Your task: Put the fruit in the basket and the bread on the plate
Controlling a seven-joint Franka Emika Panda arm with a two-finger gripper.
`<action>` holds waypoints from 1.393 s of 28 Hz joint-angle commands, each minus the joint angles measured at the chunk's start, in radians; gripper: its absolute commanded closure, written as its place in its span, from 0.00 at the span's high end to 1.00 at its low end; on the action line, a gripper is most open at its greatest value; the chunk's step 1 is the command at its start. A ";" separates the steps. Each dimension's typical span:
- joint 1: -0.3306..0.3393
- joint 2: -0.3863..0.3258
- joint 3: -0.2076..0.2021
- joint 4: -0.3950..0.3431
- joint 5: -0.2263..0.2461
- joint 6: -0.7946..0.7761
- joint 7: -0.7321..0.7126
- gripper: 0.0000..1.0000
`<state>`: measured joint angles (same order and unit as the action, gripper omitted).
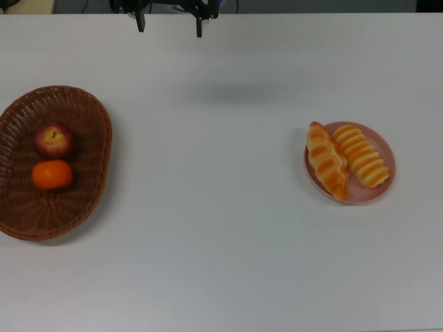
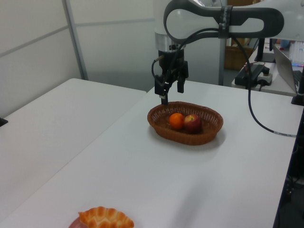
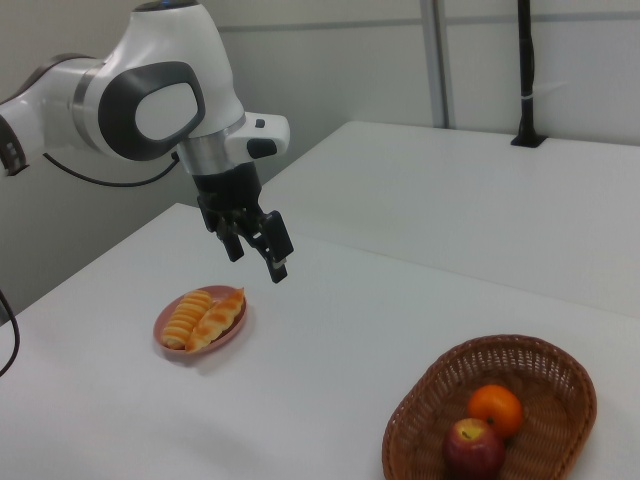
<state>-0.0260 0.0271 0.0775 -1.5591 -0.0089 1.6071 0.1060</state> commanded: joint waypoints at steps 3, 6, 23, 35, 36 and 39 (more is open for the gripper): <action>-0.003 -0.033 -0.002 -0.042 -0.020 0.034 -0.006 1.00; -0.005 -0.033 -0.002 -0.042 -0.020 0.033 -0.006 1.00; -0.022 -0.030 -0.004 -0.030 -0.020 0.031 -0.003 1.00; -0.020 -0.021 -0.002 -0.029 -0.020 0.031 -0.003 1.00; -0.020 -0.021 -0.002 -0.029 -0.020 0.030 -0.003 1.00; -0.022 -0.021 -0.004 -0.027 -0.020 0.030 -0.003 1.00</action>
<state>-0.0479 0.0228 0.0753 -1.5597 -0.0190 1.6083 0.1060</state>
